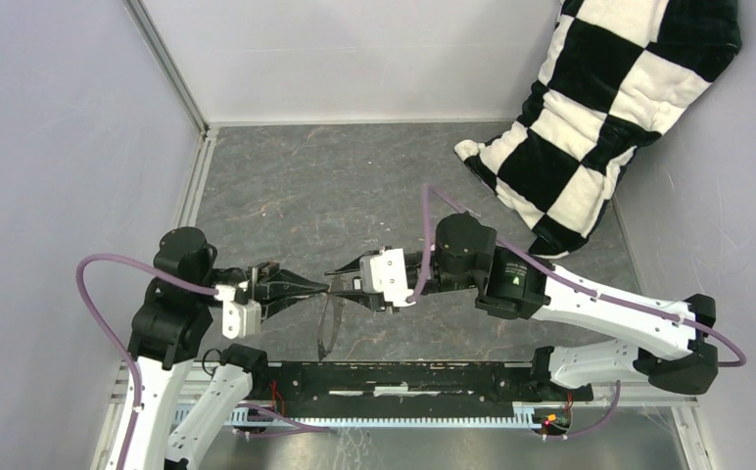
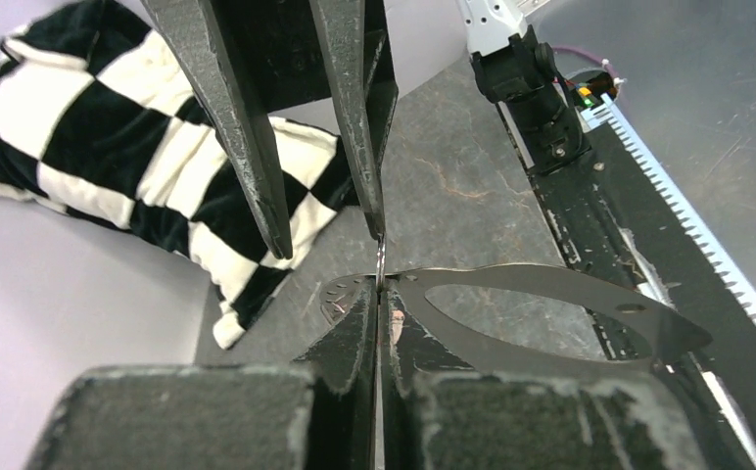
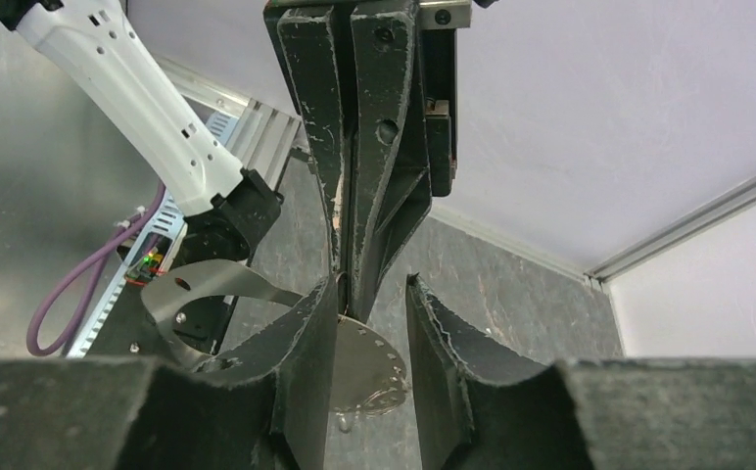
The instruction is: Put the keys on the keyring
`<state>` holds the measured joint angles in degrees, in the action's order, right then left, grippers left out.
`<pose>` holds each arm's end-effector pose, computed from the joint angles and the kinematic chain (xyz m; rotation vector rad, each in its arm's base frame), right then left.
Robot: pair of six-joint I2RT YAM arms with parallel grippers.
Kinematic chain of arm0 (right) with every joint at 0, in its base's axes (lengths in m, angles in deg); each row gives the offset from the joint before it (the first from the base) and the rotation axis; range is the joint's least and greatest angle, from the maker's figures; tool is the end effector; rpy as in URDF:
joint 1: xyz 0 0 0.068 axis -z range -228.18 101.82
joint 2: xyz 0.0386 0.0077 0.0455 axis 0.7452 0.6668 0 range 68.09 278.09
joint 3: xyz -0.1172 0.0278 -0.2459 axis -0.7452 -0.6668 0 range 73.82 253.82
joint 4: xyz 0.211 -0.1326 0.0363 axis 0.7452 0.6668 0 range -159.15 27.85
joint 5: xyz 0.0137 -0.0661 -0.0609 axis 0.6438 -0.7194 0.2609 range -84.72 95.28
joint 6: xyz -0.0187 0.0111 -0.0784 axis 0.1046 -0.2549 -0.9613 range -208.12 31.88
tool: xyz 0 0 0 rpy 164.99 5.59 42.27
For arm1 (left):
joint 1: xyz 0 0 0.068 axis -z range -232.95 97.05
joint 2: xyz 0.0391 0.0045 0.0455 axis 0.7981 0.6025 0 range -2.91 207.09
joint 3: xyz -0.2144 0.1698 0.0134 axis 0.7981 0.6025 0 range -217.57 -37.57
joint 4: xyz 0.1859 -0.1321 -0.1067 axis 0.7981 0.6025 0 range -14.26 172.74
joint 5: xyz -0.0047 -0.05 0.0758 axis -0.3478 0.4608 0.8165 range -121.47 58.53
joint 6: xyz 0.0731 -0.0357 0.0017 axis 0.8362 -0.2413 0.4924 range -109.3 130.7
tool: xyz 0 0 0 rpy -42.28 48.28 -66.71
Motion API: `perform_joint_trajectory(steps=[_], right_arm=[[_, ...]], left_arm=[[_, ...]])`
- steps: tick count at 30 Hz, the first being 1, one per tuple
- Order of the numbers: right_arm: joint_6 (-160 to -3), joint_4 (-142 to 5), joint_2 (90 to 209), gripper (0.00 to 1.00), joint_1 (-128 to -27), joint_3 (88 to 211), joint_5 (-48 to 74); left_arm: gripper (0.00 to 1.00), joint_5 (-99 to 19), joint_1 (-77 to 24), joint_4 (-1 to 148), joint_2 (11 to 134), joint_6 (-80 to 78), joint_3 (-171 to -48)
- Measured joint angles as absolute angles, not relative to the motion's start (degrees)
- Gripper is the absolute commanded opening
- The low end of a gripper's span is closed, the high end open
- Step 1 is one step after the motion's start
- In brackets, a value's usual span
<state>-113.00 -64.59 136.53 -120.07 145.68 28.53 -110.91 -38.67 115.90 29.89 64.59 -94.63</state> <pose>0.0643 0.2863 0.4312 -1.4466 0.8422 0.9510 0.0508 -0.0845 0.3843 1.5311 0.6758 -0.7456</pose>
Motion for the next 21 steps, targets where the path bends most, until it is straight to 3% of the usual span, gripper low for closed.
perform_joint_trajectory(steps=[8, 21], right_arm=[[-114.1, -55.2, 139.9, 0.31, -120.1, 152.3, 27.7], [-115.3, -43.8, 145.5, 0.38, -120.2, 162.6, 26.9]], left_arm=[[0.02, -109.5, -38.7, 116.0, 31.5, 59.6, -94.6], [0.02, -108.0, -38.7, 116.2, 32.0, 57.5, -94.6]])
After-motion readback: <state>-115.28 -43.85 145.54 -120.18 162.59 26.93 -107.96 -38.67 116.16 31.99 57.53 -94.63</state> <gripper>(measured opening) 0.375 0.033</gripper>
